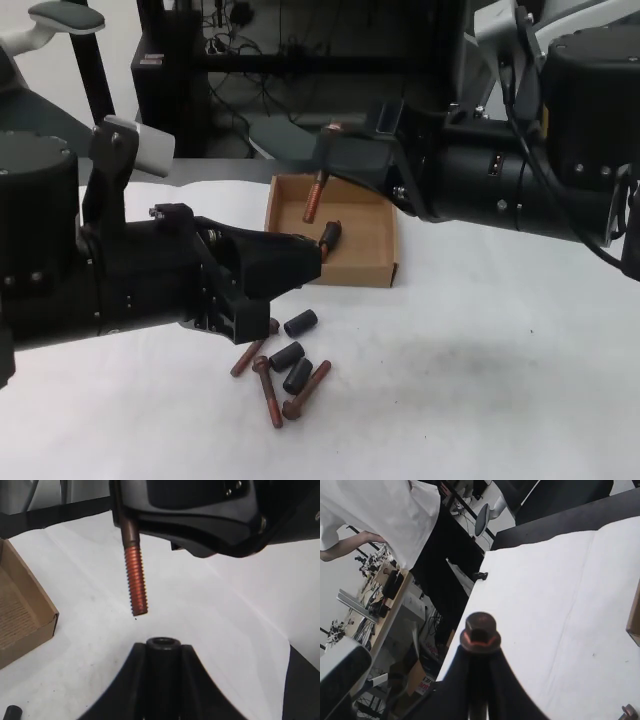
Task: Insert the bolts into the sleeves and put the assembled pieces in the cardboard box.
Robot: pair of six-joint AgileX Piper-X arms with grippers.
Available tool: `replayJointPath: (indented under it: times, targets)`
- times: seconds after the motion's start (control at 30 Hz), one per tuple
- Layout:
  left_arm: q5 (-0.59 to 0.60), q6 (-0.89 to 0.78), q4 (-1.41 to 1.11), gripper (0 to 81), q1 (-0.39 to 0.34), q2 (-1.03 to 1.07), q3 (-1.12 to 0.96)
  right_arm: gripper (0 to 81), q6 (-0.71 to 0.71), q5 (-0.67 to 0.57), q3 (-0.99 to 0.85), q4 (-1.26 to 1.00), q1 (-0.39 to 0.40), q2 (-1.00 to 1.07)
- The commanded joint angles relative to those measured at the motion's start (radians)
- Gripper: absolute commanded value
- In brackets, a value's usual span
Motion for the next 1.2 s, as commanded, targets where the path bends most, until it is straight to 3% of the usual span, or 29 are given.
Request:
replayJointPath:
  times: [0.0, 1.17]
  targets:
    - [-0.023, -0.001, -0.023, 1.7, -0.003, -0.001, 0.000, 0.0, 0.012, -0.008, -0.014, -0.028, -0.006, -0.005]
    - [-0.074, -0.019, -0.084, 1.7, -0.003, -0.001, 0.000, 0.6, -0.061, -0.037, -0.014, -0.028, 0.044, -0.008]
